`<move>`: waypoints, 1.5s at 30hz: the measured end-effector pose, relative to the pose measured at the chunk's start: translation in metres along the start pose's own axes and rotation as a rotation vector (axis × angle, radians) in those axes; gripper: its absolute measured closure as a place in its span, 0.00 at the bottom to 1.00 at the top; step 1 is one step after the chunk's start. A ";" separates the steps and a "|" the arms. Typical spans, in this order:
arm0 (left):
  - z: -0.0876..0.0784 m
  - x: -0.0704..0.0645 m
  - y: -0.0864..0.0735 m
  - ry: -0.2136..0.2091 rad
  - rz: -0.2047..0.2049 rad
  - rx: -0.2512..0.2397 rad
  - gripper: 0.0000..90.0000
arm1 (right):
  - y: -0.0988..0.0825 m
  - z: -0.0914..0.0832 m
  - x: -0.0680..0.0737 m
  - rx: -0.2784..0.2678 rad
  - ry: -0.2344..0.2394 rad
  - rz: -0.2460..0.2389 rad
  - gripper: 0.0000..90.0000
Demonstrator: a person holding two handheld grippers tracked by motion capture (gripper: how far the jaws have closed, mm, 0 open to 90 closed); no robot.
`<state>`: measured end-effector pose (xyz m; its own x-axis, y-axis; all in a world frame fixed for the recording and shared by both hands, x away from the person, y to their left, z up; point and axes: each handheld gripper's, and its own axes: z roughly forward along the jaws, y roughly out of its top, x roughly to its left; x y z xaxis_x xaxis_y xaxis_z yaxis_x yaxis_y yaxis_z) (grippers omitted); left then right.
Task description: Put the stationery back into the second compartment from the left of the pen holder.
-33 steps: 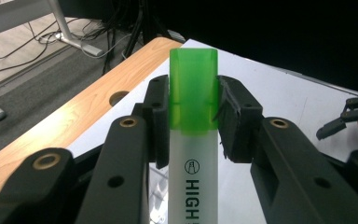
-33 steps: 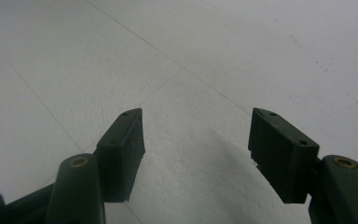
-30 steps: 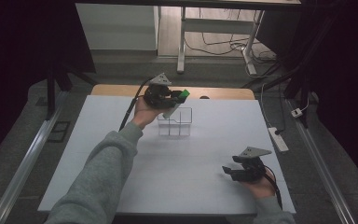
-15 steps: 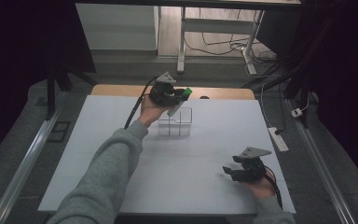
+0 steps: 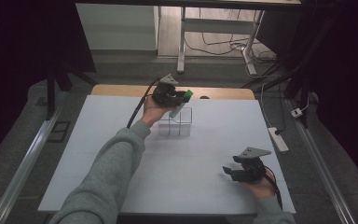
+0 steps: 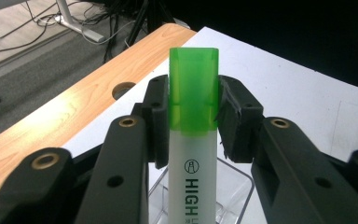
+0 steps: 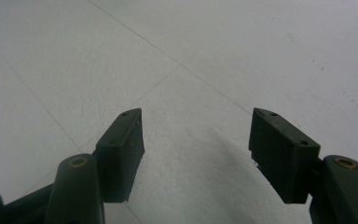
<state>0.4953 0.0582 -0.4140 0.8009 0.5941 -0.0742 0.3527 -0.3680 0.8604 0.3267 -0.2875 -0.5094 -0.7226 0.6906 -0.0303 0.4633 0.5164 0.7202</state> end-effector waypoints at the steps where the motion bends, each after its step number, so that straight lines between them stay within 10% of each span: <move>1: 0.000 0.000 0.000 -0.001 0.000 0.000 0.73 | 0.000 0.000 0.000 0.001 0.001 -0.002 0.39; 6: 0.002 0.000 -0.003 0.002 0.008 0.023 0.70 | 0.000 0.000 0.000 0.003 0.001 -0.004 0.39; 12: -0.004 -0.001 -0.005 0.028 0.005 0.044 0.40 | 0.000 0.000 -0.001 -0.001 0.000 0.003 0.39; 31: -0.044 -0.014 -0.028 -0.015 0.015 0.084 0.37 | -0.001 -0.003 -0.001 -0.009 -0.003 0.004 0.38; 45: -0.106 -0.031 -0.083 0.012 -0.015 0.080 0.38 | -0.005 -0.008 -0.008 -0.028 0.000 0.019 0.38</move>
<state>0.3902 0.1465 -0.4296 0.7894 0.6086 -0.0801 0.4024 -0.4146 0.8162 0.3261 -0.2993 -0.5074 -0.7141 0.6999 -0.0167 0.4619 0.4890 0.7400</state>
